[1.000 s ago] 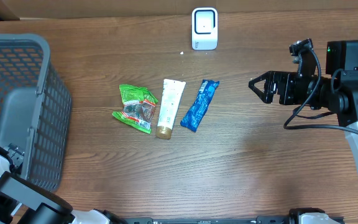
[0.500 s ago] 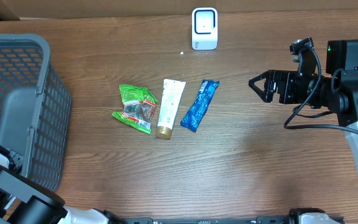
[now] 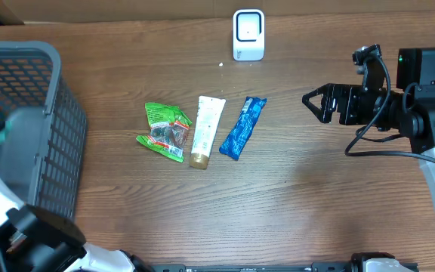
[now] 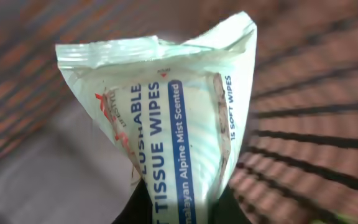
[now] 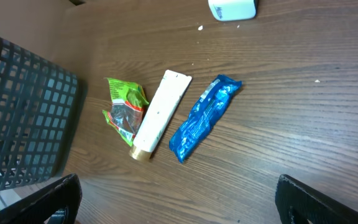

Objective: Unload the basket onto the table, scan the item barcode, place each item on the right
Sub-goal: 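Swing the wipes pack past the scanner and set it right of the wrapper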

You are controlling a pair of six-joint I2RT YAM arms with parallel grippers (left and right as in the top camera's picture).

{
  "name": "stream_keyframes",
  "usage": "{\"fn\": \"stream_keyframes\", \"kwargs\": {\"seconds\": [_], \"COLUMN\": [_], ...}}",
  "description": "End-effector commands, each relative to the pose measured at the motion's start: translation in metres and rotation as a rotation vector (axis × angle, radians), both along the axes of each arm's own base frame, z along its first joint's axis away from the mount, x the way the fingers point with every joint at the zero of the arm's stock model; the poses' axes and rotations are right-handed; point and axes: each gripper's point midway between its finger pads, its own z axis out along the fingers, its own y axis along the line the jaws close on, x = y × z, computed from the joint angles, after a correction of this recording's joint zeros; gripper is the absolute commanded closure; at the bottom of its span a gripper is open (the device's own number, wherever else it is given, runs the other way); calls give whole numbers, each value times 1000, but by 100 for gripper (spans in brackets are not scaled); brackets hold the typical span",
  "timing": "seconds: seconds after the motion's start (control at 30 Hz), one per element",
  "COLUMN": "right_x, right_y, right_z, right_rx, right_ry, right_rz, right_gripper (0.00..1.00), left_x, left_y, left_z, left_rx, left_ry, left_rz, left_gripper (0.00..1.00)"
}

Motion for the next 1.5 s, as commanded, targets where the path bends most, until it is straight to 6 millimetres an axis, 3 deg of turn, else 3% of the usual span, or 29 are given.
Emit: {"fn": "stream_keyframes", "kwargs": {"seconds": [0.0,0.07,0.13,0.23,0.27,0.33,0.43,0.47,0.53,0.57,0.67,0.73,0.9,1.03,1.13,1.17,1.2,1.23,1.27,1.3,1.37,1.47], "right_x": [4,6,10,18,23,29,32,32,29,28,21,18,17,15,13,13,13,13,12,12,10,8], "right_y": [1,-1,-8,-29,-48,-76,-123,-131,-158,-163,-184,-187,-188,-187,-186,-186,-185,-185,-185,-184,-183,-181], "right_z": [11,12,13,13,13,14,18,18,17,17,14,12,12,10,8,8,8,8,7,7,4,-1], "right_rx": [-1,-1,-3,-14,-28,-50,-34,-33,-34,-33,-32,-31,-30,-28,-26,-25,-25,-25,-24,-23,-20,-14], "right_ry": [-36,-42,-55,-57,-51,-60,-60,-58,-55,-53,-34,-21,-16,-4,9,11,11,12,14,19,32,54], "right_rz": [-2,-8,-30,-109,-182,-270,-422,-449,-524,-539,-602,-616,-617,-617,-616,-617,-616,-616,-615,-615,-614,-610], "right_gripper": [1,1,1,3,3,1,0,0,0,0,0,0,0,0,0,0,0,0,0,0,0,0], "left_x": [50,63,77,91,94,98,105,105,104,103,83,64,24,0,8,10,14,15,18,21,22,30], "left_y": [-78,-119,-178,-271,-318,-369,-460,-471,-528,-543,-602,-628,-667,-697,-692,-690,-686,-684,-681,-678,-677,-671], "left_z": [93,115,129,119,104,81,29,22,-18,-29,-90,-120,-159,-141,-140,-141,-144,-145,-148,-151,-150,-142], "left_rx": [43,52,41,-25,-58,-109,-212,-220,-250,-257,-304,-343,-428,-641,-654,-642,-619,-605,-578,-553,-553,-564], "left_ry": [-217,-256,-285,-275,-243,-198,-108,-97,-40,-24,100,177,296,288,275,275,275,276,277,278,271,257], "left_rz": [-270,-375,-520,-747,-853,-941,-1037,-1051,-1130,-1149,-1205,-1236,-1313,-1410,-1397,-1389,-1378,-1372,-1361,-1353,-1363,-1356], "left_gripper": [96,96,96,96,96,96,96,96,96,96,96,96,96,96,95,88,69,57,31,17,11,10]}}
